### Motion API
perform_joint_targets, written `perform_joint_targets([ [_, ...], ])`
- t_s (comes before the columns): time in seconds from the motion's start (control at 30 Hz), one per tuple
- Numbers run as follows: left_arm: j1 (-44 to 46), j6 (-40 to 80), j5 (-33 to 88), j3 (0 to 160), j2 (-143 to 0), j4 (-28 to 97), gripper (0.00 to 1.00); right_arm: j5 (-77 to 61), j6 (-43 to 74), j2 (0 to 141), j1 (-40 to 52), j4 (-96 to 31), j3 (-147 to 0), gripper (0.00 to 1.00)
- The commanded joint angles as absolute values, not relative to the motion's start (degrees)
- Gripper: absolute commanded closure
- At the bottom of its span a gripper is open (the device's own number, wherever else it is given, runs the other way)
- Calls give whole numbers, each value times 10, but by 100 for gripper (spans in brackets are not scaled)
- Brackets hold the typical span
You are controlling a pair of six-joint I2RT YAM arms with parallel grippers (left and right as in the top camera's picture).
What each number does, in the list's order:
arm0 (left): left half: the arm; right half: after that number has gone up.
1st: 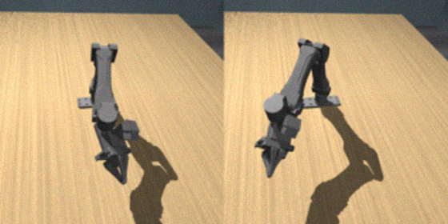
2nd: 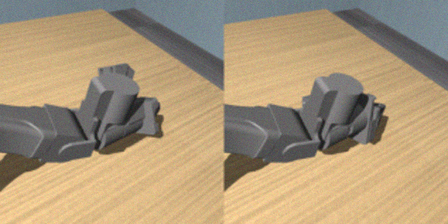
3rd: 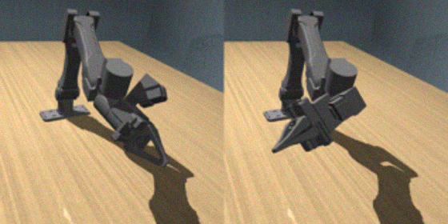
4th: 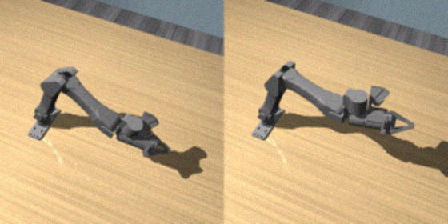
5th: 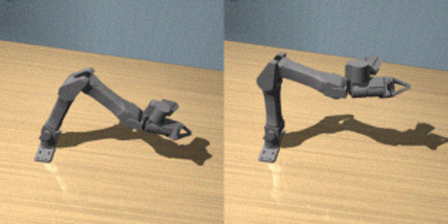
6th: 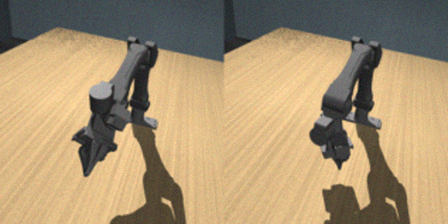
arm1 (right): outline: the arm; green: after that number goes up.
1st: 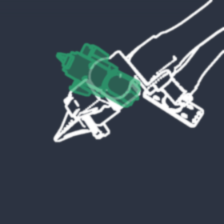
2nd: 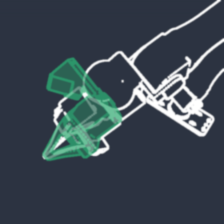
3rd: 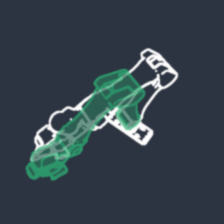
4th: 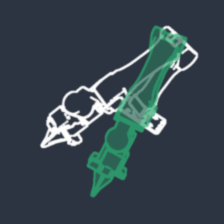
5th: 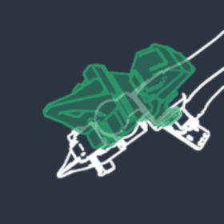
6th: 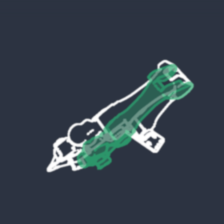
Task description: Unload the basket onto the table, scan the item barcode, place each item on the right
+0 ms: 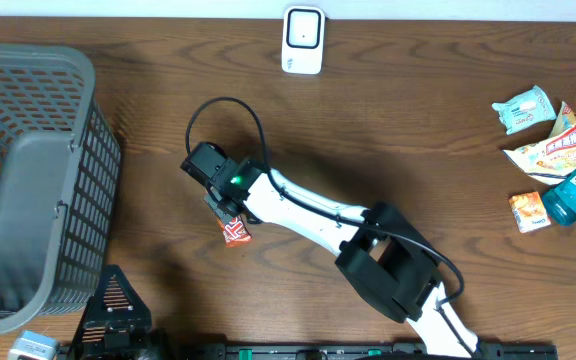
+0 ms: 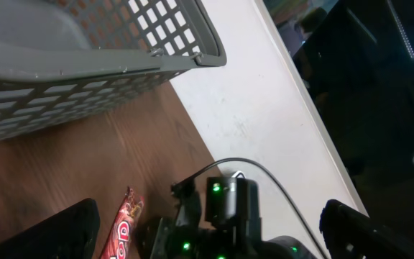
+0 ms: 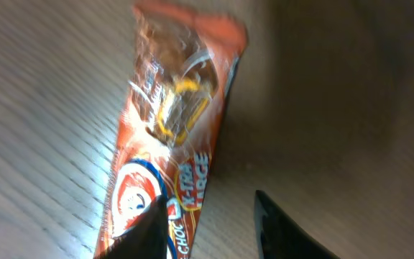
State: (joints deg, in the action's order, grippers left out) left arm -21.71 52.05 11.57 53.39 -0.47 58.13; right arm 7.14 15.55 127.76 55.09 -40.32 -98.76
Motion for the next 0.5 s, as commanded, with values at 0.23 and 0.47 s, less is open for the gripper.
perform_joint_targets([
  [0.23,-220,507,109,538,-2,580,2,89,150,1276,589,-370,-1004,63],
  [0.47,-220,507,109,537,-2,580,2,154,132,1310,622,-364,-1004,68],
])
